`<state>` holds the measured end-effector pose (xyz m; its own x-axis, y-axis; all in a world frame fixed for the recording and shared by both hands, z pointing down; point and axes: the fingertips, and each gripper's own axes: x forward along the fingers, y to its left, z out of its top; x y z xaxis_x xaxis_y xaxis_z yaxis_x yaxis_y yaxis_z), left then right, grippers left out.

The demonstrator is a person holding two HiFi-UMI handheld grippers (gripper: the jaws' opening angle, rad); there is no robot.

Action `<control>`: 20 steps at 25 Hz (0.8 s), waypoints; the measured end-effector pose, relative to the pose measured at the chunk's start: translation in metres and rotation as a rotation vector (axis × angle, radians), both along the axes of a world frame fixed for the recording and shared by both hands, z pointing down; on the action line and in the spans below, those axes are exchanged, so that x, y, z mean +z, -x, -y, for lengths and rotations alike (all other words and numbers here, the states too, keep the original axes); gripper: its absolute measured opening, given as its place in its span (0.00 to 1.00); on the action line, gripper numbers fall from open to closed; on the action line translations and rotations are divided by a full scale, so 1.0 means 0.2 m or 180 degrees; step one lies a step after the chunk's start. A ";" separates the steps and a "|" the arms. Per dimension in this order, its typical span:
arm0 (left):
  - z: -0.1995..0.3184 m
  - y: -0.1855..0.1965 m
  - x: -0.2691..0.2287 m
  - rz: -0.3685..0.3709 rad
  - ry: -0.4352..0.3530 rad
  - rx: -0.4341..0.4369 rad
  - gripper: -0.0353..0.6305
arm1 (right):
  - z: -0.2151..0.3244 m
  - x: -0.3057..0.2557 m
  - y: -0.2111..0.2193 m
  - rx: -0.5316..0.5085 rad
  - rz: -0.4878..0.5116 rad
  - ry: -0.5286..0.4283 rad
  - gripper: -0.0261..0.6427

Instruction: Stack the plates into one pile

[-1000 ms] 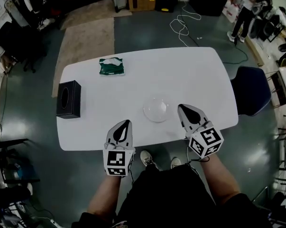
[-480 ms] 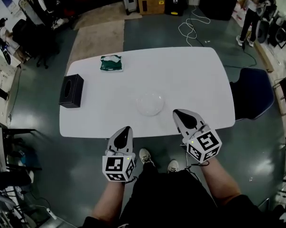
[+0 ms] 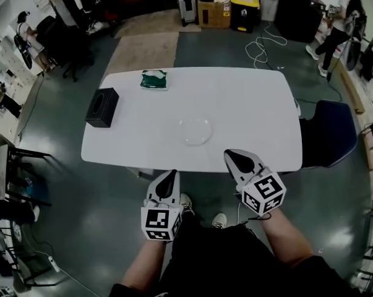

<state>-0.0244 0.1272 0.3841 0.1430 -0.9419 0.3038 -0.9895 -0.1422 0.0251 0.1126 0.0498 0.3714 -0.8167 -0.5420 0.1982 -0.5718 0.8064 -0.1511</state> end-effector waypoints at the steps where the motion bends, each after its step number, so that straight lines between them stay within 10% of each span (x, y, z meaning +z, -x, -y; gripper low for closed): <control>1: -0.01 -0.01 0.00 -0.0004 0.0000 -0.0014 0.08 | -0.02 0.00 -0.01 -0.0024 -0.0003 -0.0005 0.07; 20: -0.10 -0.13 0.01 0.0033 -0.0017 -0.0003 0.08 | -0.17 0.01 -0.06 -0.0150 -0.0005 -0.0014 0.06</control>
